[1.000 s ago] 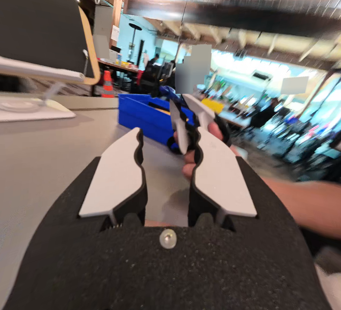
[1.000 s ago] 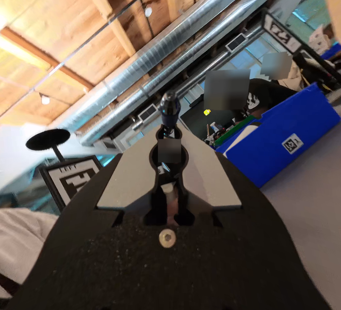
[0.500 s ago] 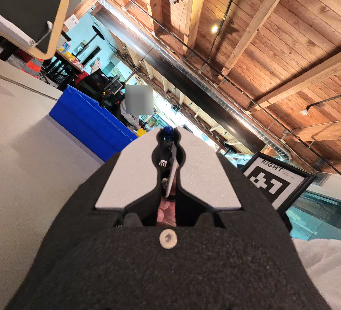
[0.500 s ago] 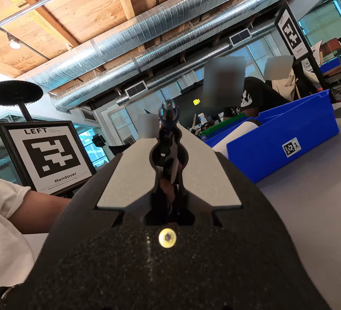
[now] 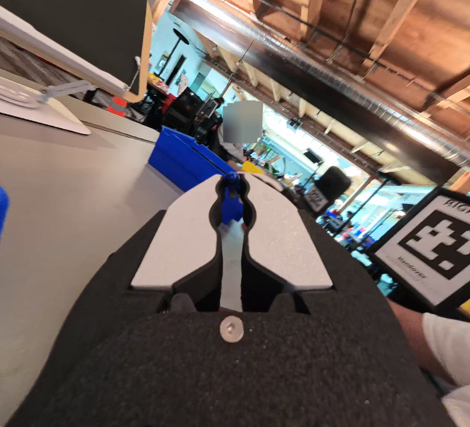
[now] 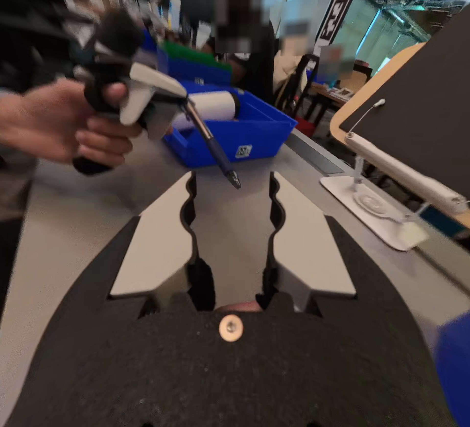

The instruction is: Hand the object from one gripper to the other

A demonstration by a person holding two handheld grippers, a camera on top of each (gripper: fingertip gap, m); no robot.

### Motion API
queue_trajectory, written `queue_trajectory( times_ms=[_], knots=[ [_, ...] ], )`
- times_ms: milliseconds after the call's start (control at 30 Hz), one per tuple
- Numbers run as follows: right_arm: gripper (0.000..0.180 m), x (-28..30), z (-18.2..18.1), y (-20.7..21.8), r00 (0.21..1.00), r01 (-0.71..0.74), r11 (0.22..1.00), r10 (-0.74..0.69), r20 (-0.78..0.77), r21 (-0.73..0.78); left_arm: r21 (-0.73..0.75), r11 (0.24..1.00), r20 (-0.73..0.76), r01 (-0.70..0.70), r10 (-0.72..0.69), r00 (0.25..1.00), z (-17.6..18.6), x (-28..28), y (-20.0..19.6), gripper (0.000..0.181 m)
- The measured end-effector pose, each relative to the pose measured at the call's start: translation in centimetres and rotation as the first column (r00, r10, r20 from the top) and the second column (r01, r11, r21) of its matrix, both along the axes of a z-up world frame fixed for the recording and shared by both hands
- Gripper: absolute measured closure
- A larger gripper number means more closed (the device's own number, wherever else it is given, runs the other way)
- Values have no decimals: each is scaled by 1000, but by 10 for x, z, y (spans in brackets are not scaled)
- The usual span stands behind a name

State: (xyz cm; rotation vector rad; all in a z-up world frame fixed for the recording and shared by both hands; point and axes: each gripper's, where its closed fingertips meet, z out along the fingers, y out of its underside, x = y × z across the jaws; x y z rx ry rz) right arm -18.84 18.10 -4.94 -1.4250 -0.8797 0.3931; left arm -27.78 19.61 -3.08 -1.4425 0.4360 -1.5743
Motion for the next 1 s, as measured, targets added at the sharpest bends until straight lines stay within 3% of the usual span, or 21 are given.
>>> queue_trajectory(
  times_ms=[100, 267, 367, 667, 733, 800, 867, 933, 1000],
  knots=[
    [124, -10, -6, 0, 958, 83, 990, -110, 265, 113, 70, 997, -73, -15, 20, 997, -2, 5, -2, 170],
    [148, -24, -27, 9, 808, 115, 932, -288, 514, 343, 125, 992, -123, 6, 10, 992, -4, 15, -13, 170],
    [168, -20, -24, 14, 721, 140, 863, -425, 547, 486, 150, 989, -151, 12, 11, 988, -5, 17, -16, 170],
    [169, -3, -20, 21, 538, 131, 745, -607, 584, 654, 223, 975, -243, 23, 33, 969, -13, 23, -18, 169],
    [169, 6, -23, 24, 462, 97, 719, -645, 609, 688, 288, 958, -279, -15, 99, 955, -11, 19, -14, 156],
    [169, 12, -25, 26, 395, 20, 670, -687, 610, 742, 356, 934, -361, -19, 157, 919, -15, 14, -9, 140],
    [169, 14, -25, 25, 318, -118, 594, -737, 597, 796, 410, 909, -521, 74, 167, 837, -26, 11, -11, 130],
    [169, 6, -19, 19, 272, -293, 483, -785, 557, 825, 394, 887, -683, 241, 107, 723, -38, 9, -22, 136],
    [169, -7, -14, 12, 280, -380, 413, -802, 528, 828, 308, 885, -783, 350, 27, 622, -46, 11, -34, 136]
  ],
)
